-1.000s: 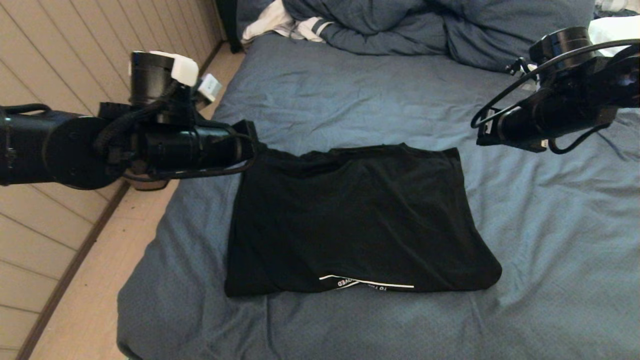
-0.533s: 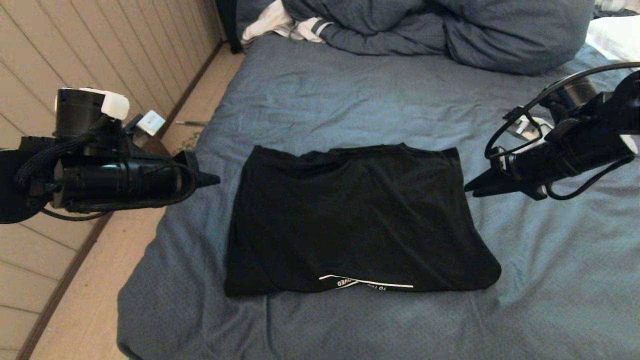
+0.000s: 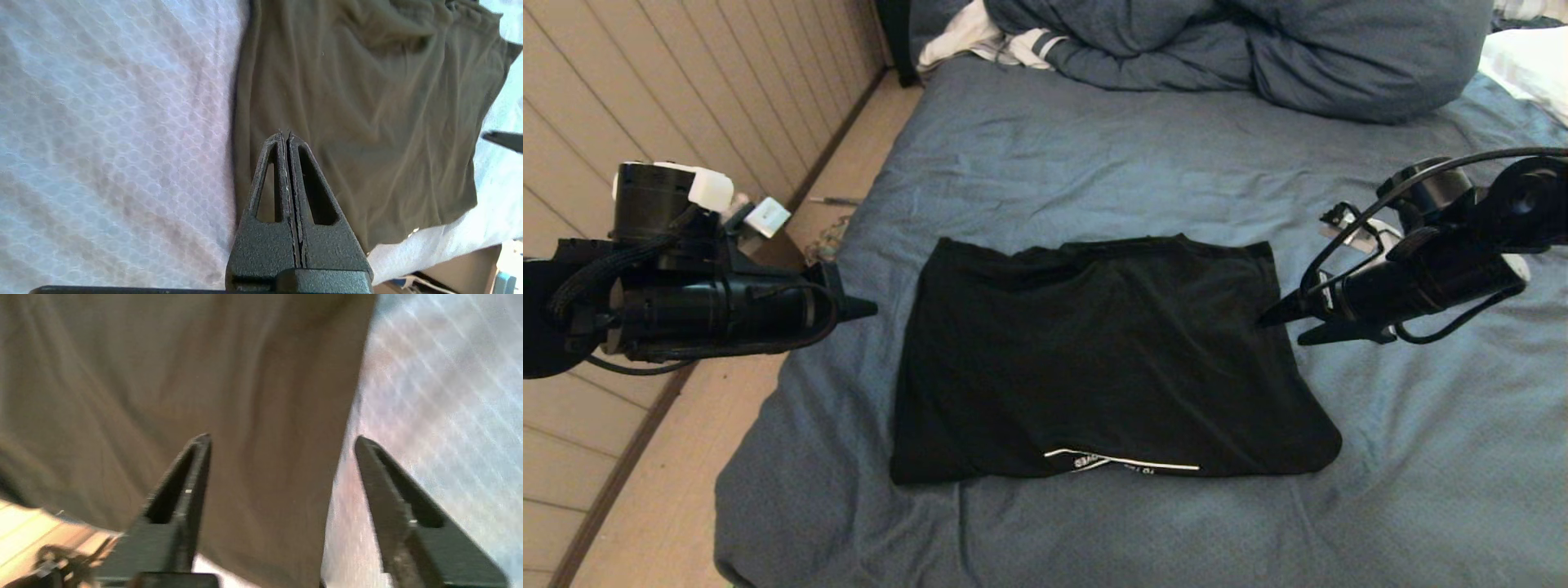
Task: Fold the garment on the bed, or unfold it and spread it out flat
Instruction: Fold the black T-shirt
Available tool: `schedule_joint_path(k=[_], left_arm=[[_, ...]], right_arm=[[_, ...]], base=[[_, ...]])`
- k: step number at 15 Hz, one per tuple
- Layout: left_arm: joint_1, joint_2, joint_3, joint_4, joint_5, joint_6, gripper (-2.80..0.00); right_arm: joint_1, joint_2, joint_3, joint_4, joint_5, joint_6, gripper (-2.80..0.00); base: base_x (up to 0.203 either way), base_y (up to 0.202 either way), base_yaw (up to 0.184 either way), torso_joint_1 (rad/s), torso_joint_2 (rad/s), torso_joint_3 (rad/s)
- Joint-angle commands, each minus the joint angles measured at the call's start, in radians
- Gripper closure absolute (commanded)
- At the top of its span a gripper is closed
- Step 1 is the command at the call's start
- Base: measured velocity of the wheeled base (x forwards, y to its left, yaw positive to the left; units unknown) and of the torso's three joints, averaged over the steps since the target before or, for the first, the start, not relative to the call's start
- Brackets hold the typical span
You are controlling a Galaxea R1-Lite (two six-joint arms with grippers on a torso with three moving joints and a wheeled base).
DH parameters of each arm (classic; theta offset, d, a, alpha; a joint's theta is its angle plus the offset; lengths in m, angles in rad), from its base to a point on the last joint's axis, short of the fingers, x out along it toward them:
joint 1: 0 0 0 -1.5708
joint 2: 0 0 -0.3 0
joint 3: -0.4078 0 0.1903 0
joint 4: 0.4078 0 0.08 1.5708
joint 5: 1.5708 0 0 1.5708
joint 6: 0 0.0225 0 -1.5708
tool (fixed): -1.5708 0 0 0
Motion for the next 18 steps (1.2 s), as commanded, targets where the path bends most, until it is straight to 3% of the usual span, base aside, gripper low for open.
schedule_joint_path(k=[1,5,13,14,18], left_arm=[[-0.001,0.003,0.007,-0.001,-0.004,-0.003,0.00],[-0.001,0.004,0.015,-0.001,-0.038,0.000,0.00],[-0.001,0.000,0.029,-0.019,-0.038,0.000,0.00],[-0.001,0.004,0.029,-0.018,-0.038,0.000,0.00],[-0.001,0.009,0.029,-0.018,-0.039,0.002,0.00]], right_arm=[[0.006,0.017,0.020,-0.018,-0.022,-0.002,-2.80],[0.023,0.042,0.037,-0.025,-0.029,-0.030,-2.80],[0.187,0.161,-0.058,-0.070,-0.037,0.037,-2.80],[0.195,0.167,-0.064,-0.070,-0.039,0.046,0.00],[0.182,0.159,-0.055,-0.070,-0.037,0.046,0.00]], base=[[0.000,0.000,0.000,0.000,0.00,0.000],[0.000,0.000,0.000,0.000,0.00,0.000],[0.000,0.000,0.000,0.000,0.00,0.000],[0.000,0.000,0.000,0.000,0.00,0.000],[0.000,0.000,0.000,0.000,0.00,0.000]])
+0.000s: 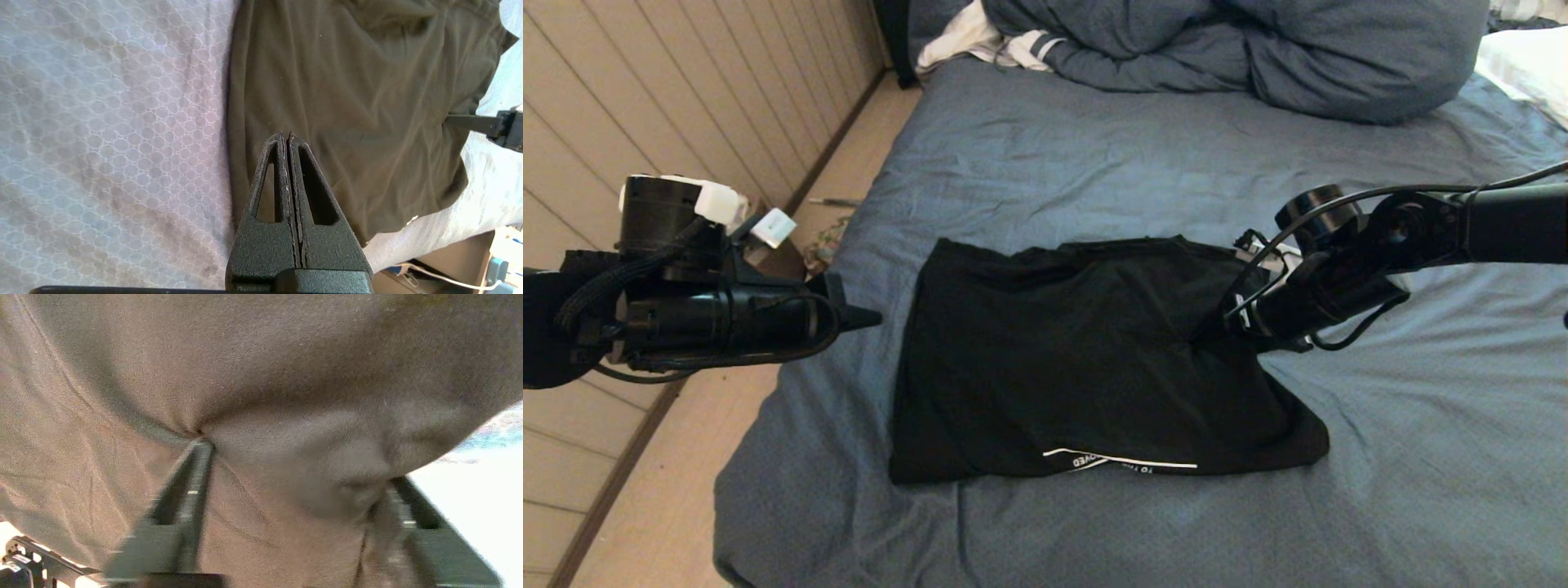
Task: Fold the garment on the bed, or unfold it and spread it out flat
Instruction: Fold the black T-shirt
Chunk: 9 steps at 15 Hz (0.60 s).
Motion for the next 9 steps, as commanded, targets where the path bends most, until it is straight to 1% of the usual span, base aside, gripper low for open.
schedule_joint_path(k=[1,4,9], left_arm=[[0.000,0.004,0.001,0.000,-0.003,-0.003,0.00],[-0.003,0.004,0.007,0.000,-0.003,-0.003,0.00],[-0.006,0.003,0.012,0.000,-0.003,-0.003,0.00]], right_arm=[[-0.005,0.000,0.010,0.003,0.006,0.001,0.00],[-0.008,-0.016,0.023,0.003,0.006,-0.001,0.00],[-0.100,-0.064,0.024,0.006,0.007,-0.008,0.00]], base=[[0.000,0.000,0.000,0.000,0.00,0.000],[0.000,0.000,0.000,0.000,0.00,0.000],[0.000,0.000,0.000,0.000,0.00,0.000]])
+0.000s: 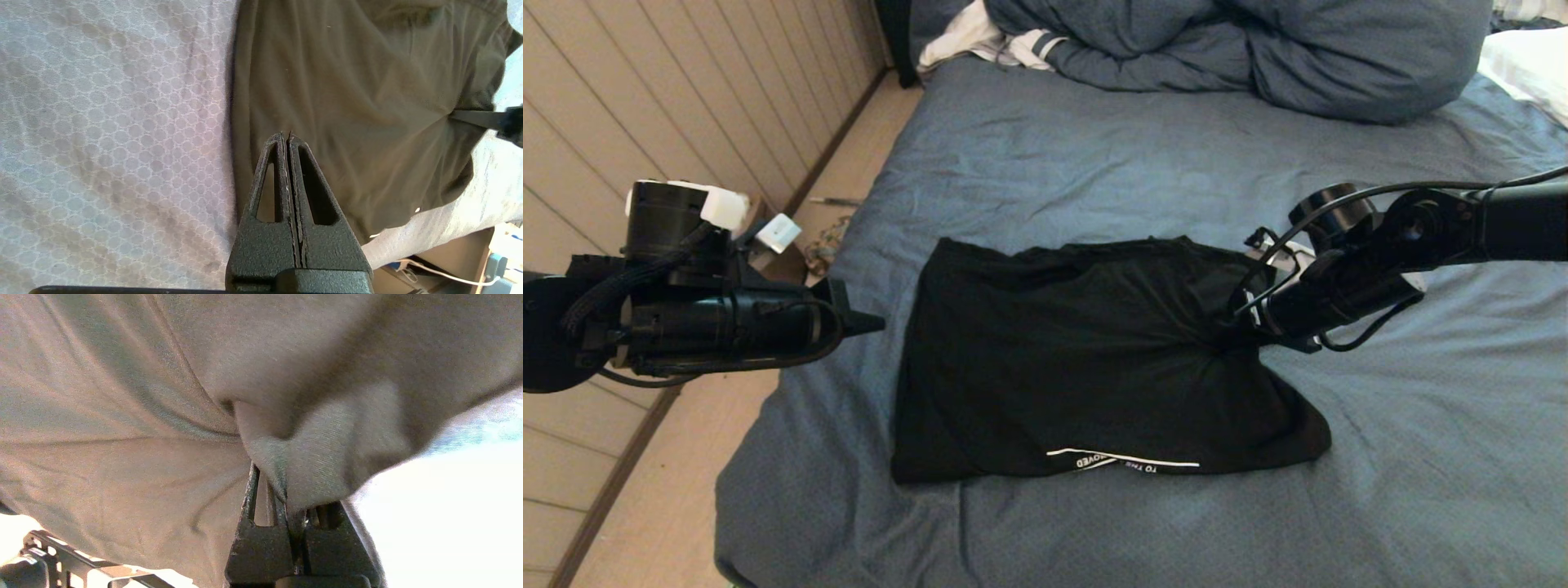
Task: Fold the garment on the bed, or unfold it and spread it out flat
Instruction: Fold the black T-shirt
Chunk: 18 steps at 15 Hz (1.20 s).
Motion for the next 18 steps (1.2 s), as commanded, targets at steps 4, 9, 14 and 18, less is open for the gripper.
schedule_joint_path(k=[4,9,14,18], left_arm=[[-0.001,-0.013,0.004,-0.001,-0.013,-0.003,0.00],[-0.003,-0.018,0.008,-0.001,-0.018,-0.003,0.00],[-0.006,-0.019,0.012,-0.001,-0.018,-0.003,0.00],[-0.007,-0.026,0.013,-0.001,-0.018,-0.003,0.00]], right_arm=[[-0.102,-0.072,0.038,0.003,-0.007,-0.004,0.00],[-0.160,-0.081,0.066,0.002,-0.006,-0.030,0.00],[-0.202,-0.092,0.056,0.002,-0.006,-0.040,0.00],[-0.279,-0.131,0.053,0.008,-0.004,-0.071,0.00]], base=[[0.000,0.000,0.000,0.000,0.00,0.000],[0.000,0.000,0.000,0.000,0.00,0.000],[0.000,0.000,0.000,0.000,0.00,0.000],[0.000,0.000,0.000,0.000,0.00,0.000]])
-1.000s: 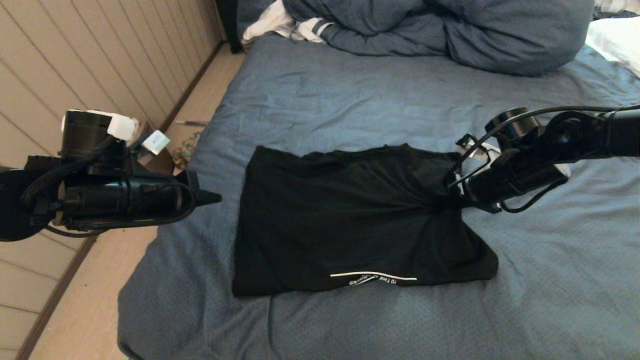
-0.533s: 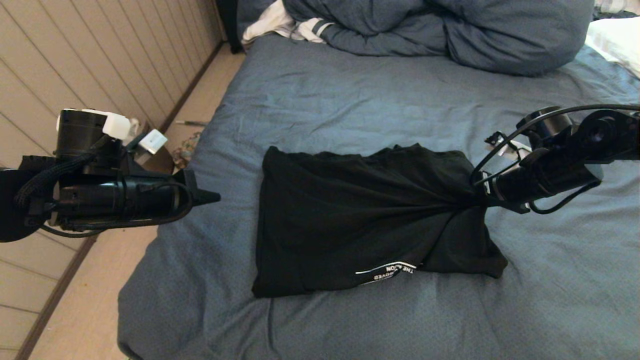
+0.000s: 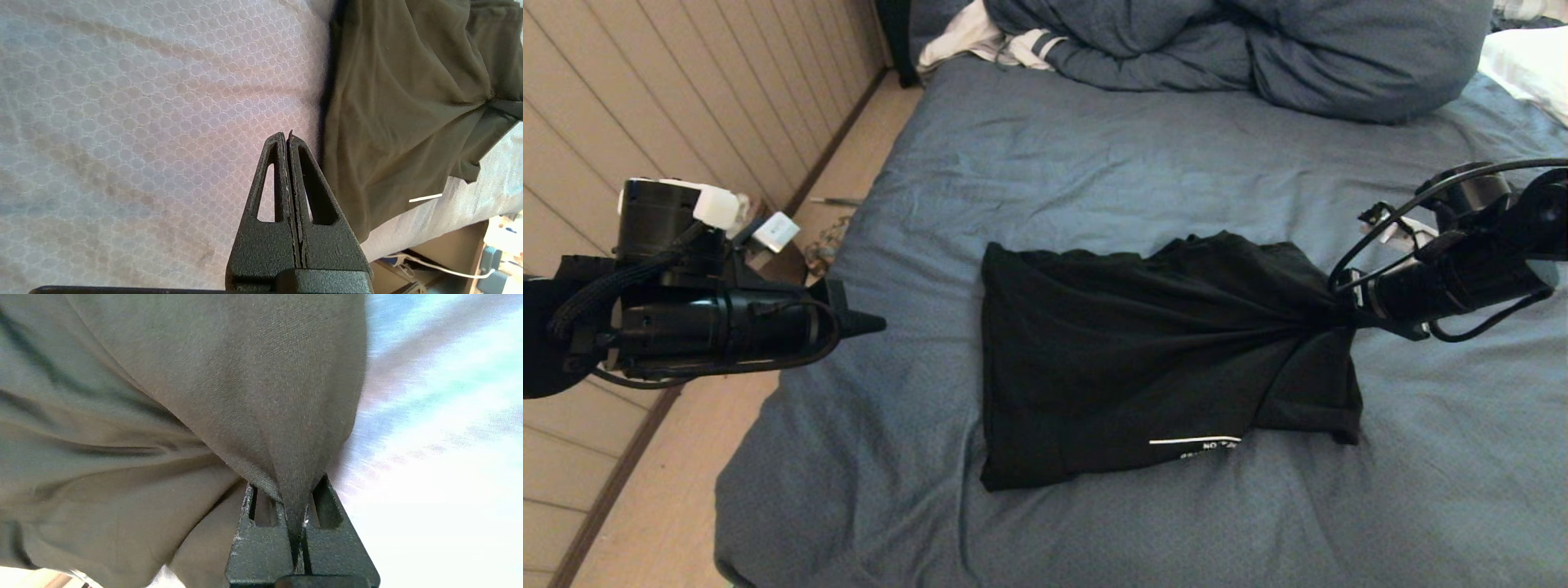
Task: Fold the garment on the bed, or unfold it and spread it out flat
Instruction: Fold the black T-shirt
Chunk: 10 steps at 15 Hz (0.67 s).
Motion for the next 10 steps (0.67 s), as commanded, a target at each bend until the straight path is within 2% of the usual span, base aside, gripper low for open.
schedule_joint_path(k=[1,10], left_arm=[[-0.001,-0.010,0.002,-0.001,-0.002,-0.004,0.00],[-0.026,-0.035,0.016,-0.001,-0.002,-0.007,0.00]], right_arm=[[-0.060,-0.033,-0.001,0.005,0.003,-0.012,0.00],[-0.191,-0.110,-0.029,0.065,0.005,-0.086,0.00]], base=[[0.000,0.000,0.000,0.000,0.00,0.000],[0.000,0.000,0.000,0.000,0.00,0.000]])
